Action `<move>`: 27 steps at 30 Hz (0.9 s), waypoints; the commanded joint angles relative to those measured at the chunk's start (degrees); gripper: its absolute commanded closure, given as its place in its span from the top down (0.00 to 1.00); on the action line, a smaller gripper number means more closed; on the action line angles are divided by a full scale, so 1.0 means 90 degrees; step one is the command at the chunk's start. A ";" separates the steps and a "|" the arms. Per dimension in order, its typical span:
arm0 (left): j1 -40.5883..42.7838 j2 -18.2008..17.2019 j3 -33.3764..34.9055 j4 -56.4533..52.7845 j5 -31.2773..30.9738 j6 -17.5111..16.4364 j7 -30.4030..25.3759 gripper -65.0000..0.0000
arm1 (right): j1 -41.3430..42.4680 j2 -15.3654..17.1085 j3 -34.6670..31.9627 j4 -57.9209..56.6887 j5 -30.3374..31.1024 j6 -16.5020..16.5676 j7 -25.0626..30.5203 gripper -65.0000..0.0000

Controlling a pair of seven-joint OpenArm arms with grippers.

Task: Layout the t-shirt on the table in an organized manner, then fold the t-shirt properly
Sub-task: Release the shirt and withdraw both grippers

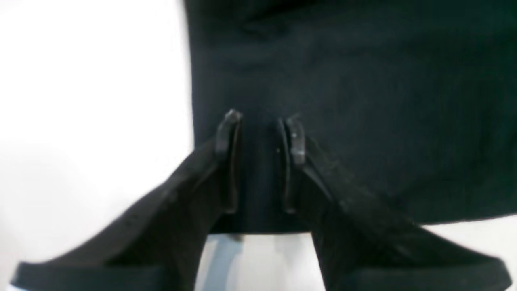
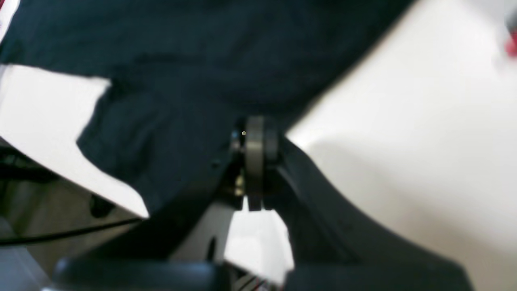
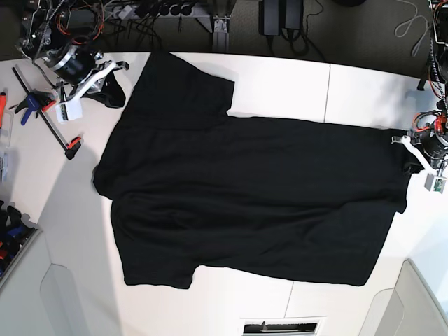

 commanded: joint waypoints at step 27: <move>-0.0051 -0.0138 -0.0335 -0.1685 -0.0539 -0.0857 -0.0185 0.40 | -0.0636 -0.0602 -0.0131 0.0100 -0.0199 -0.0134 0.0214 0.42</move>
